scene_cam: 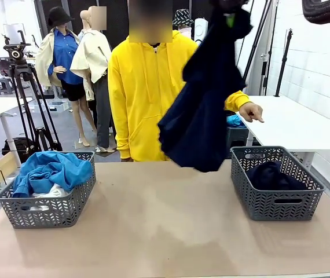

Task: Sort the tops and bottoms.
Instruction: Sort the clothes according to human instructions.

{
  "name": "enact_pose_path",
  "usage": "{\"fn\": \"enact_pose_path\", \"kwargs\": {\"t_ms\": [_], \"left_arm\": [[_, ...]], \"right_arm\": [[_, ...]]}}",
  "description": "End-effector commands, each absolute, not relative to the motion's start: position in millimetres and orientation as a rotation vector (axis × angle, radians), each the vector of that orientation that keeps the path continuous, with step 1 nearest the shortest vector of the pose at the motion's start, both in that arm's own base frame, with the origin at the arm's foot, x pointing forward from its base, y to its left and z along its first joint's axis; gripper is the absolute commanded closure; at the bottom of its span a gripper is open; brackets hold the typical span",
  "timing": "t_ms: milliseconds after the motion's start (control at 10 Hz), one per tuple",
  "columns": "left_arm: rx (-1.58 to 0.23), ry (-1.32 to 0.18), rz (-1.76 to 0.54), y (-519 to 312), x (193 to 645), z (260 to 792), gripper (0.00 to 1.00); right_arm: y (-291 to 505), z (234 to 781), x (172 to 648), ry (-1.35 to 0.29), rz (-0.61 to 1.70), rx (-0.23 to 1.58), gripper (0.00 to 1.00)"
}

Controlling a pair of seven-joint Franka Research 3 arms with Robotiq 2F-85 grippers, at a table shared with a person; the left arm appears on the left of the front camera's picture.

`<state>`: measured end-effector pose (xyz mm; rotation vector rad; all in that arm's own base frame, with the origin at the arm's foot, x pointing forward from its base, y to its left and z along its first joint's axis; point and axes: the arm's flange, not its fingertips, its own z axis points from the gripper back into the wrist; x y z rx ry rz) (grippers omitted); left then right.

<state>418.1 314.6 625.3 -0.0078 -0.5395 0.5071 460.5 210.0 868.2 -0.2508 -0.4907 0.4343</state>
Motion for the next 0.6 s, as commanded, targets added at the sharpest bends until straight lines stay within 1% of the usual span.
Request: {"fn": "enact_pose_path", "kwargs": {"t_ms": [0, 200, 500], "left_arm": [[-0.003, -0.536, 0.504, 313.9, 416.8, 625.0, 0.0], [-0.003, -0.536, 0.504, 313.9, 416.8, 625.0, 0.0], [-0.003, -0.536, 0.504, 313.9, 416.8, 625.0, 0.0]], "right_arm": [[171.2, 869.5, 447.3, -0.485, 0.339, -0.331, 1.0], [137.0, 858.7, 444.7, -0.491, 0.305, -0.297, 1.0], [88.4, 811.1, 461.5, -0.419, 0.244, -0.272, 1.0]]}}
